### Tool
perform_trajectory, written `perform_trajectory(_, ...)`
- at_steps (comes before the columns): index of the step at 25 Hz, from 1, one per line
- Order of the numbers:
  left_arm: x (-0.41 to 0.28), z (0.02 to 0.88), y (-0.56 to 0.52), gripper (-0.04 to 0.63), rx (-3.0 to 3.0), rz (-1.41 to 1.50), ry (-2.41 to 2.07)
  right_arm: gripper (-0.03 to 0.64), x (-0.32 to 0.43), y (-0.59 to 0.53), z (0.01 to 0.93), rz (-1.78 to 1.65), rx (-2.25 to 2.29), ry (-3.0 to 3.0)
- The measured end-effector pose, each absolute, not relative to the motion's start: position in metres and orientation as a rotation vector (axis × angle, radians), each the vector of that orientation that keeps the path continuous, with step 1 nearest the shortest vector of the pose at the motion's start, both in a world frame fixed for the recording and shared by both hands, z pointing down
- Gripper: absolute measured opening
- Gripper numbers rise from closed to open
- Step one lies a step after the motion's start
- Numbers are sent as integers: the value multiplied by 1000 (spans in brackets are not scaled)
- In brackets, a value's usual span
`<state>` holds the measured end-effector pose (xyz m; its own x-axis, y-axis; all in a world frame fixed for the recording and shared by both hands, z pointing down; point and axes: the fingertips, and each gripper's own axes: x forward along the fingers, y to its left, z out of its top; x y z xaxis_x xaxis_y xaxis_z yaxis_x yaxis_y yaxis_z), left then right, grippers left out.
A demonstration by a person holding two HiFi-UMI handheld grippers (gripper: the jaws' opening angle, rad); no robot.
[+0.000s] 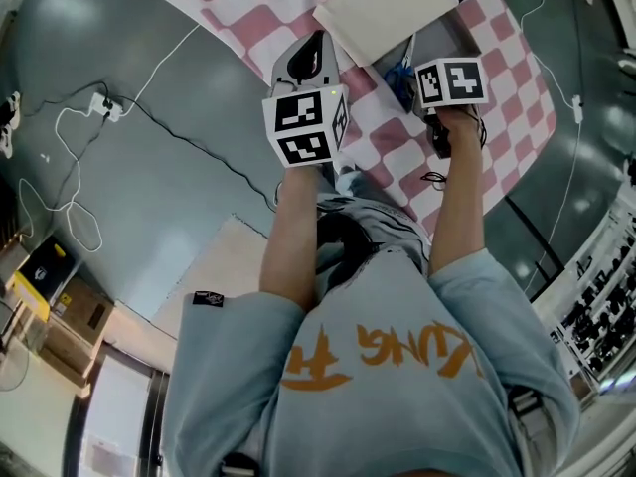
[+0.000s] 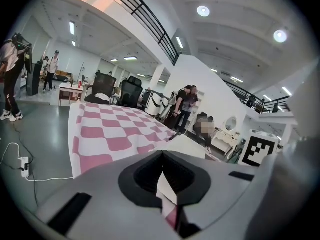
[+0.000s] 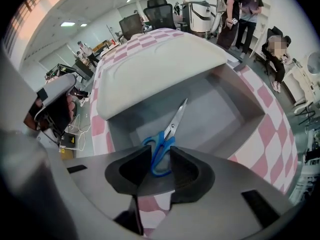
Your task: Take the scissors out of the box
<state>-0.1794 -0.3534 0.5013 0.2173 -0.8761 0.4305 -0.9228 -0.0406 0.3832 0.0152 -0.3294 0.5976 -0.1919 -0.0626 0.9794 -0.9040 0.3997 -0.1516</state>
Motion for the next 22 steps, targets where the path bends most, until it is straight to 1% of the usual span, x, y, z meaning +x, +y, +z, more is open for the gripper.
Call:
perform_trajectory(13, -203, 504, -387, 17, 1927, 68, -1609, 115, 15, -325, 611, 965, 828, -1390)
perform_trajectory(22, -206, 500, -404, 17, 1959, 46, -1578, 110, 10, -331, 615, 967, 849, -1342)
